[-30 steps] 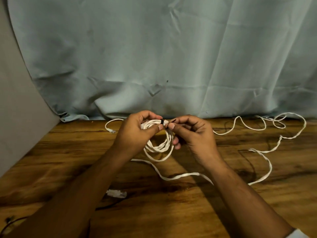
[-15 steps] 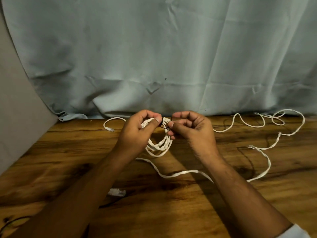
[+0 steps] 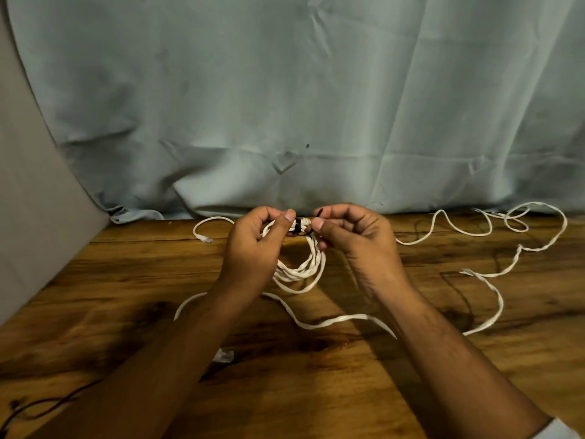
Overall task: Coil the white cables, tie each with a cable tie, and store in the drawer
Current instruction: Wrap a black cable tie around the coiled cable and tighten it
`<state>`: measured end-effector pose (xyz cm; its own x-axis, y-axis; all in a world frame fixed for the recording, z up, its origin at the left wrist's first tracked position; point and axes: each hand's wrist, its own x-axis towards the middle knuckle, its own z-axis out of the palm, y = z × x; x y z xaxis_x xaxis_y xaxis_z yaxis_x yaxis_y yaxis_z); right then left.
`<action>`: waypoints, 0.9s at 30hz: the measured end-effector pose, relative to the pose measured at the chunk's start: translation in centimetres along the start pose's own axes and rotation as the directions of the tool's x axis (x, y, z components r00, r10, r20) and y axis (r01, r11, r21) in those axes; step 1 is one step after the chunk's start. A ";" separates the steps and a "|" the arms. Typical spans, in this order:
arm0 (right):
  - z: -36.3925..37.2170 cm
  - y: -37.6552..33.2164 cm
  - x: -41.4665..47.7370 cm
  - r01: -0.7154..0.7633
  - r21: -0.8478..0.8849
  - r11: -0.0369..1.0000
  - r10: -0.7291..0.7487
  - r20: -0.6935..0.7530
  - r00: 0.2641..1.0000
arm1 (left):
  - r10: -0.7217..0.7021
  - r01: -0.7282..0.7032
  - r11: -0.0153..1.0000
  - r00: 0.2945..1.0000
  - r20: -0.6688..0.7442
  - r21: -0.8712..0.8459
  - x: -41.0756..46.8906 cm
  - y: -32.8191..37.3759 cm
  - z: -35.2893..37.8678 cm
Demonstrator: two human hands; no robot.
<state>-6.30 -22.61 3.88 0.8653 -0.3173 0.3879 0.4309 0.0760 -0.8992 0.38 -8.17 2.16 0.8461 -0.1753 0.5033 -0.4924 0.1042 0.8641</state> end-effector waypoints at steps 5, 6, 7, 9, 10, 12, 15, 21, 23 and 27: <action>-0.5 -0.3 0.1 -0.034 -0.066 0.997 0.035 0.023 0.999 | 0.020 -0.020 0.997 1.000 -0.001 0.070 -0.1 -0.1 -0.2; -0.5 -0.3 0.1 -0.027 -0.118 0.993 0.032 0.036 0.999 | 0.026 -0.025 0.995 1.000 -0.005 0.095 -0.1 -0.1 -0.3; -0.6 -0.4 0.1 -0.013 -0.176 0.984 0.022 0.051 0.998 | 0.029 -0.027 0.992 0.999 -0.013 0.124 -0.1 -0.1 -0.3; -0.6 -0.4 0.1 0.018 -0.290 0.957 0.004 0.077 0.997 | 0.035 -0.029 0.983 0.999 -0.029 0.183 -0.2 0.0 -0.4; -0.5 -0.3 0.2 0.030 -0.340 0.940 -0.003 0.080 0.997 | 0.042 -0.035 0.978 0.999 -0.032 0.206 -0.3 0.1 -0.4; -0.4 -0.3 0.2 0.046 -0.422 0.905 -0.018 0.072 0.997 | 0.061 -0.052 0.971 0.998 -0.033 0.232 -0.4 0.3 -0.3; -0.3 -0.2 0.2 0.081 -0.530 0.844 -0.061 0.056 0.997 | 0.080 -0.066 0.964 0.996 -0.043 0.258 -0.6 0.4 -0.2; -0.3 -0.5 -0.1 0.143 -0.731 0.667 -0.134 0.071 0.988 | 0.110 -0.092 0.945 0.993 -0.039 0.314 -0.7 0.2 -0.1; -0.3 -0.6 0.0 0.153 -0.760 0.632 -0.145 0.078 0.986 | 0.114 -0.094 0.941 0.993 -0.043 0.324 -0.7 0.1 -0.1; -0.2 -0.6 0.1 0.164 -0.795 0.584 -0.145 0.096 0.985 | 0.121 -0.101 0.936 0.992 -0.038 0.337 -0.7 0.2 -0.1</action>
<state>-6.58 -22.88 4.42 0.8145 -0.2324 0.5316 0.1901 -0.7588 -0.6230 -0.31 -7.96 1.98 0.7876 -0.1241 0.6035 -0.6151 -0.2151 0.7585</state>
